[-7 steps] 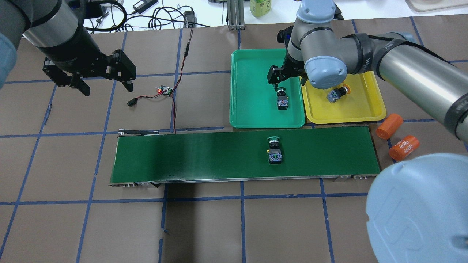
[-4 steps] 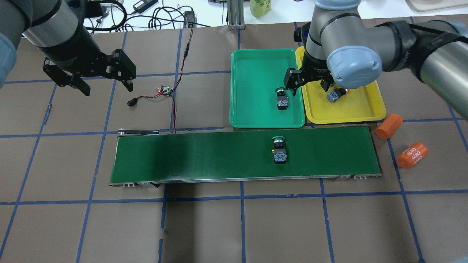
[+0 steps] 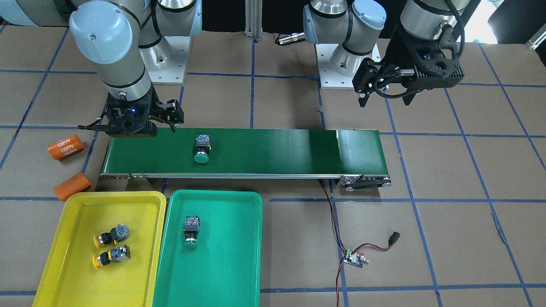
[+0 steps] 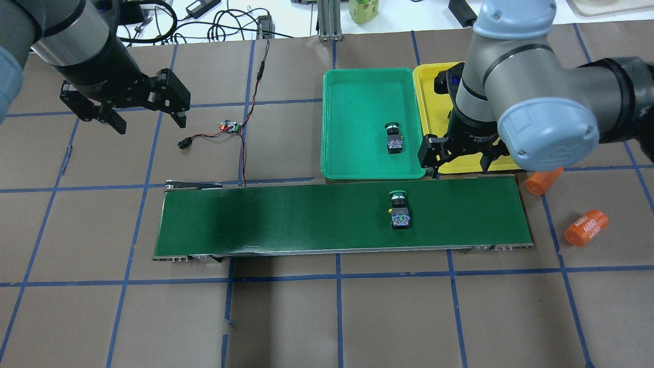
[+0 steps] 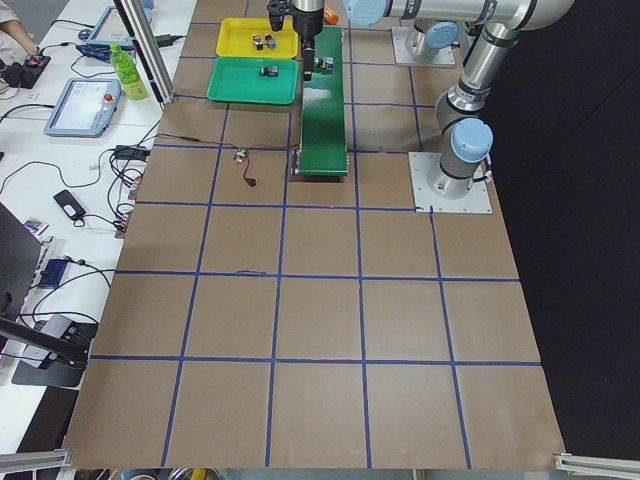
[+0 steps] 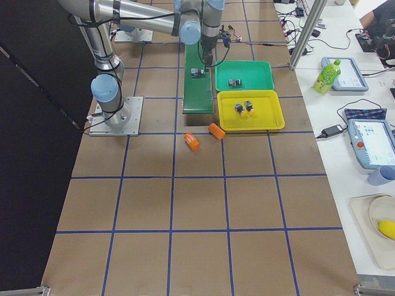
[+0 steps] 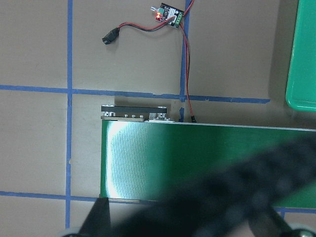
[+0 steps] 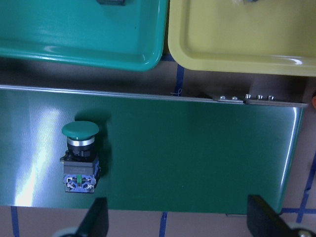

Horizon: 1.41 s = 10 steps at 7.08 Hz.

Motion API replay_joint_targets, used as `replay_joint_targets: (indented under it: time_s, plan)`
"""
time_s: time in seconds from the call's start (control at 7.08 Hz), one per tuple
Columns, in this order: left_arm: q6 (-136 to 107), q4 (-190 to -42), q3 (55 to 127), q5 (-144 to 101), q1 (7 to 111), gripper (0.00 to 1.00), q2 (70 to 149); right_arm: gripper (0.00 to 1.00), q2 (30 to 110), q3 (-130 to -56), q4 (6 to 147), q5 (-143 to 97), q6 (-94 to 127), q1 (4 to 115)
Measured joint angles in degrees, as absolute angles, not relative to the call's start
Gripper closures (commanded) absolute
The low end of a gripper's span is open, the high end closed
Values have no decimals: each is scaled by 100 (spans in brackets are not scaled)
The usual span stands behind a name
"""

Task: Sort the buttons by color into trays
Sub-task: 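Return right gripper to belt and grasp second green button, then carry second green button into green tray and open right gripper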

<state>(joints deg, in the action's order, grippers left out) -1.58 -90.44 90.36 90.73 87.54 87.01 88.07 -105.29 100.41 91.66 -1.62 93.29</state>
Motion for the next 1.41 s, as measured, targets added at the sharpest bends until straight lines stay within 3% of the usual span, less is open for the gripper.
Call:
replay_joint_targets:
  time_s: [1.13, 1.27, 1.41]
  plan:
    - [-160, -9044, 9043, 9070, 8754, 0, 8700, 0, 8248, -11212, 10803, 8512, -151, 9350]
    - [-156, -9046, 9047, 9081, 8756, 0, 8696, 13, 8144, -11267, 10893, 8519, -150, 9347]
    - [-142, -9050, 9053, 9100, 8767, 0, 8694, 59, 8041, -11311, 10928, 8525, -140, 9342]
